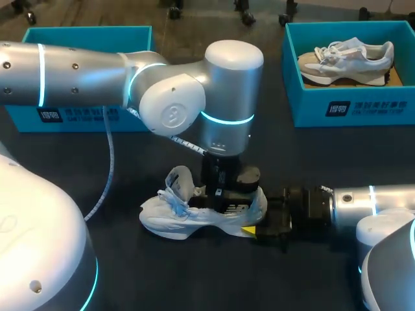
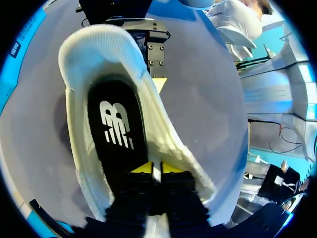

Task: Take the shoe out of the shoebox, open the shoe tongue, remove and reinsert the insole, then place the shoe into the shoebox

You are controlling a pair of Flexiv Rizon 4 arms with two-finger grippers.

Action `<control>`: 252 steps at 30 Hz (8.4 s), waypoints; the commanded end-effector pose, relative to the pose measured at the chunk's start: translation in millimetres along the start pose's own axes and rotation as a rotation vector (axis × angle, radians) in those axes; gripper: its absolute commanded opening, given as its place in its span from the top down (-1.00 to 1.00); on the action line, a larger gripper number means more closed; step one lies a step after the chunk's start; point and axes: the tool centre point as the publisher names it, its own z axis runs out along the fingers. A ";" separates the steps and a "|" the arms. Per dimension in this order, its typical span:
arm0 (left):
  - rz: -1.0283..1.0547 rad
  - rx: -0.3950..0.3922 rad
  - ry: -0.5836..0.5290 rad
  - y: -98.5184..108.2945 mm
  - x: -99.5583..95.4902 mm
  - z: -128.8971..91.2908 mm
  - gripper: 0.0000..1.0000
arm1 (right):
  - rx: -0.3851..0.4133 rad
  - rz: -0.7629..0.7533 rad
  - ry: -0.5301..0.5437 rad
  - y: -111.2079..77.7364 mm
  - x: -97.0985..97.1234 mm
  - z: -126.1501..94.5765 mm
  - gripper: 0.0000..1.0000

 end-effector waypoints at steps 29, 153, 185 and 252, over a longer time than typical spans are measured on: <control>-0.116 -0.043 -0.259 -0.1 -36.9 20.9 0.15 | 0.003 -0.001 -0.003 -1.6 -0.6 4.0 1.00; -0.234 0.327 -0.717 -40.2 -10.4 -73.5 -0.46 | 0.003 -0.001 -0.003 -1.6 -0.6 4.0 1.00; -0.326 0.335 -0.782 -37.2 -40.2 -53.4 0.12 | 0.003 -0.001 -0.003 -1.6 -0.6 4.0 1.00; 0.235 1.049 -0.102 -53.4 118.5 -315.2 1.00 | 0.003 -0.001 -0.003 -1.6 -0.6 4.0 1.00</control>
